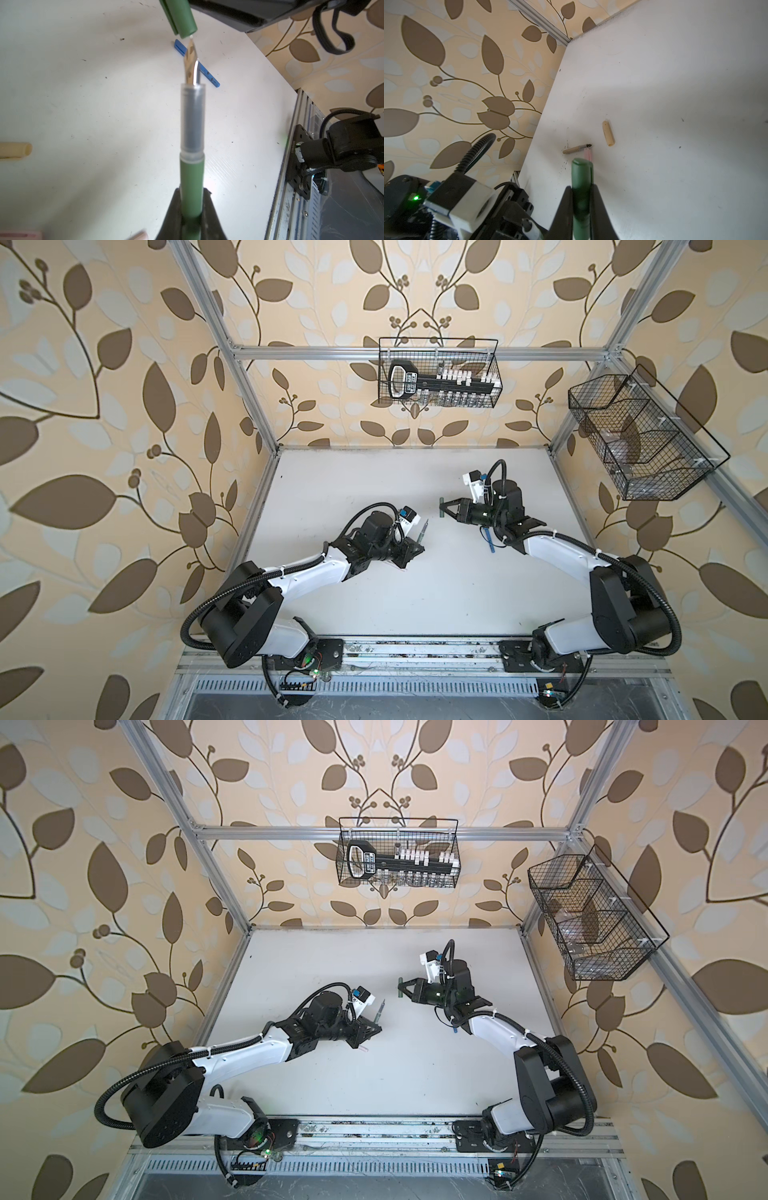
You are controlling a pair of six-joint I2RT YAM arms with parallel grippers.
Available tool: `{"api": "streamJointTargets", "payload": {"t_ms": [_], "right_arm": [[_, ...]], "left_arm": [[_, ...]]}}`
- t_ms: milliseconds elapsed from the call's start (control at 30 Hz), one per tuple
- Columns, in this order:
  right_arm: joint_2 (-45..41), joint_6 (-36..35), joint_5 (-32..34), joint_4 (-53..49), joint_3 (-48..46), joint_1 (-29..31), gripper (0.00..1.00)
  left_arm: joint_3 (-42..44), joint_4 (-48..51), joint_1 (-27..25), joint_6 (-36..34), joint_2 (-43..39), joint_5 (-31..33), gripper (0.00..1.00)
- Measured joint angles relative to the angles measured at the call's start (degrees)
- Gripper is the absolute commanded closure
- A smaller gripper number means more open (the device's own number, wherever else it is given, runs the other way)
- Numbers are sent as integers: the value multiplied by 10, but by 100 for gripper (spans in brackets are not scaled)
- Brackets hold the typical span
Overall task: Insert the pens into the pen caps
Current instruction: 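Lift the green cap and bring it toward the pen nib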
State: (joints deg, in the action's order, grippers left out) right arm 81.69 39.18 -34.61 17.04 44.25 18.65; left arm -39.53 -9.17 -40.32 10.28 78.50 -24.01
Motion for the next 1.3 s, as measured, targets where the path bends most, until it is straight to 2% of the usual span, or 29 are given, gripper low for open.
{"api": "streamJointTargets", "payload": {"t_ms": [400,1300], "right_arm": [[-135,39,62,95,-22,58,86],[-146,47,81,124,-44,91,85]], "left_arm": [[0,-10,-18,1,-85,0,97],[-2,-14,-33,0,-97,0,97]]}}
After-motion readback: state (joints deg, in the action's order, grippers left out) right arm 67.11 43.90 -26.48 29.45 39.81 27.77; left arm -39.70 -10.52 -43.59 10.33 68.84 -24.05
